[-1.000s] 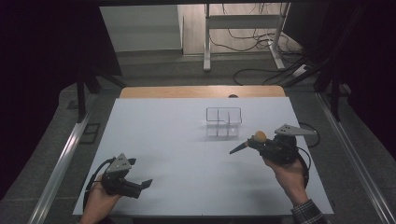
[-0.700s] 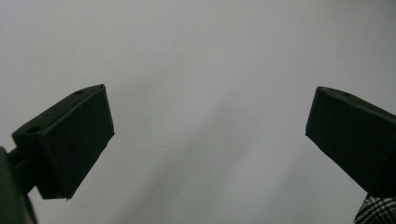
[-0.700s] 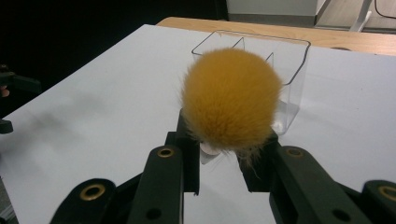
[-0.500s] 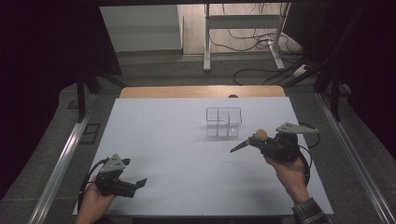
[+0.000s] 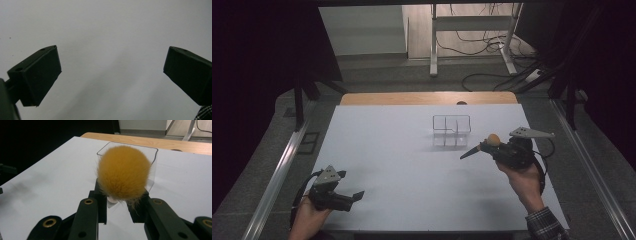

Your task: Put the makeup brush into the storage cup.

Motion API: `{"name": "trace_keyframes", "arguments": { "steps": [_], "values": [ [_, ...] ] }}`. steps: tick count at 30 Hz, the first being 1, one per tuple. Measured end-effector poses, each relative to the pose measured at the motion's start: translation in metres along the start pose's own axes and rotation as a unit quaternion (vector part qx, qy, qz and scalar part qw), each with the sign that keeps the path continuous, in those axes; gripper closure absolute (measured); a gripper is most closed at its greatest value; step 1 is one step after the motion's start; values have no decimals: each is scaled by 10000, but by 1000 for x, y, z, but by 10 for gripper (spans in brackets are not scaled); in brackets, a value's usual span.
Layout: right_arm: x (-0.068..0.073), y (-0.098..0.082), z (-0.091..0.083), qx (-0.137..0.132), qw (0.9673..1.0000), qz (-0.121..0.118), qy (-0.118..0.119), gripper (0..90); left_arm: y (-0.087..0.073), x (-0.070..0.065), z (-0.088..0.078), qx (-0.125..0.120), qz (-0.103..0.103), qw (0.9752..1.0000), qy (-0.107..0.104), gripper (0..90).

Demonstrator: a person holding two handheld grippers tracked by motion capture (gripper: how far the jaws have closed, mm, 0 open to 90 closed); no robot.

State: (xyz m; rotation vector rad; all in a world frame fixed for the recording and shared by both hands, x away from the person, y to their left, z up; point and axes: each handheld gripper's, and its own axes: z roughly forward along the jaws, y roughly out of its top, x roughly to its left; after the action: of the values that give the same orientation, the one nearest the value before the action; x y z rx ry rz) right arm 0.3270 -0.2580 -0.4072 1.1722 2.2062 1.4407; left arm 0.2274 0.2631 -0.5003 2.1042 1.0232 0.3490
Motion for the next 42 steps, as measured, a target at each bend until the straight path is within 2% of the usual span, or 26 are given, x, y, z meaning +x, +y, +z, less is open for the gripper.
{"name": "trace_keyframes", "arguments": {
  "steps": [5,10,13,19,23,27,35,40,42],
  "values": [
    [-2,3,1,-7,10000,9,-31,725,-3,4,-2,-65,-90,9999,31,13],
    [-5,7,1,-41,10000,23,-56,725,-6,7,-5,-174,-97,9998,99,12],
    [-6,11,0,-76,9999,33,-66,724,-8,10,-6,-225,-174,9996,94,8],
    [-9,17,1,-110,9999,21,-94,724,-11,12,-7,-249,-199,9995,74,0],
    [-12,22,1,-148,9998,26,-124,725,-12,14,-8,-348,-250,9990,94,0],
    [-14,25,1,-167,9998,56,-131,724,-14,16,-7,-409,-300,9987,22,0],
    [-20,31,0,-211,9996,64,-194,725,-16,21,-10,-609,-551,9966,-41,0],
    [-25,36,-1,-283,9993,139,-216,725,-16,21,-10,-619,-566,9965,-54,0],
    [-26,37,-1,-303,9992,148,-225,725,-16,22,-10,-632,-622,9960,-123,0]
  ]
}}
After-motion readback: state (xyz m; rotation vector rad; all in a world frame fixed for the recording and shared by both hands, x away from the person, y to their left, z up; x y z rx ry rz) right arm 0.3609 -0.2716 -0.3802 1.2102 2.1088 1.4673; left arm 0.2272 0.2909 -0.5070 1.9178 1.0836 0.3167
